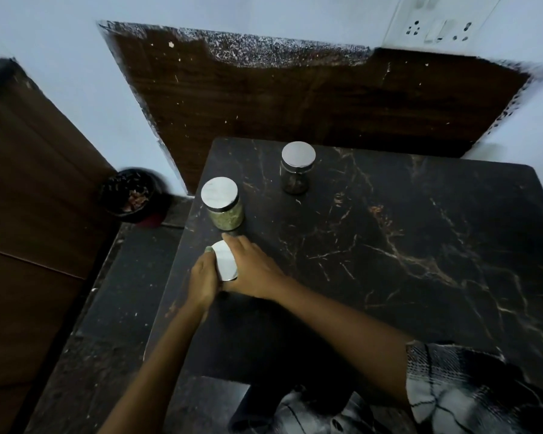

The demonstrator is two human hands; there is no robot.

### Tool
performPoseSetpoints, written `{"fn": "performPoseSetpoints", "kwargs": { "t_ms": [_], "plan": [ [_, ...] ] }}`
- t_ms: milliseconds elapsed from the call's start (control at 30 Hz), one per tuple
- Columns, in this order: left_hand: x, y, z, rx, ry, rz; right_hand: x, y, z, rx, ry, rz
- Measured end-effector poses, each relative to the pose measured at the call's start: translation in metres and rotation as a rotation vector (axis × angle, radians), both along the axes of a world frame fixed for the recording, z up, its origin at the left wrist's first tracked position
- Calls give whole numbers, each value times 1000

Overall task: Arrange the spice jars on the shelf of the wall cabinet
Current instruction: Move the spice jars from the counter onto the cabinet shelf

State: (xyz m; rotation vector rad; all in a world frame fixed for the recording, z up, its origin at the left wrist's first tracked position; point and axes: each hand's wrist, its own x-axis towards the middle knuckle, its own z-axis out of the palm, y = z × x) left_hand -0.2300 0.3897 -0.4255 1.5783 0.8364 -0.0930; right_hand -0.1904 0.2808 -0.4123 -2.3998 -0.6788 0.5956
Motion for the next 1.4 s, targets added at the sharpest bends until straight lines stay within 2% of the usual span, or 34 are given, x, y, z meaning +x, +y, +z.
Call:
{"fn": "performPoseSetpoints", "kwargs": {
  "t_ms": [267, 433, 600, 733, 833, 900, 1033, 1233, 1333, 1400],
  "plan": [
    [9, -64, 21, -213, -20, -130, 8, -67, 6, 53, 21, -216],
    [26, -115, 48, -292, -135, -295, 33, -139, 40, 92, 22, -346],
    [52, -167, 79, -250, -344, -594, 59, -220, 103, 155, -55, -433],
    [69, -200, 104, -276, -421, -742, 72, -266, 155, 191, -98, -458],
    [83, -222, 125, -165, -479, -851, 81, -292, 193, 244, -100, -457],
    [92, -235, 141, -110, -506, -851, 85, -305, 218, 277, -113, -454],
    [106, -262, 166, -41, -626, -713, 88, -322, 256, 427, -153, -464],
    [111, -309, 191, 130, -763, -464, 87, -328, 275, 675, -288, -650],
    [113, -319, 199, 67, -786, -538, 84, -339, 286, 765, -311, -694],
    [113, -319, 204, 32, -800, -641, 81, -350, 293, 840, -253, -697]
  ]
}}
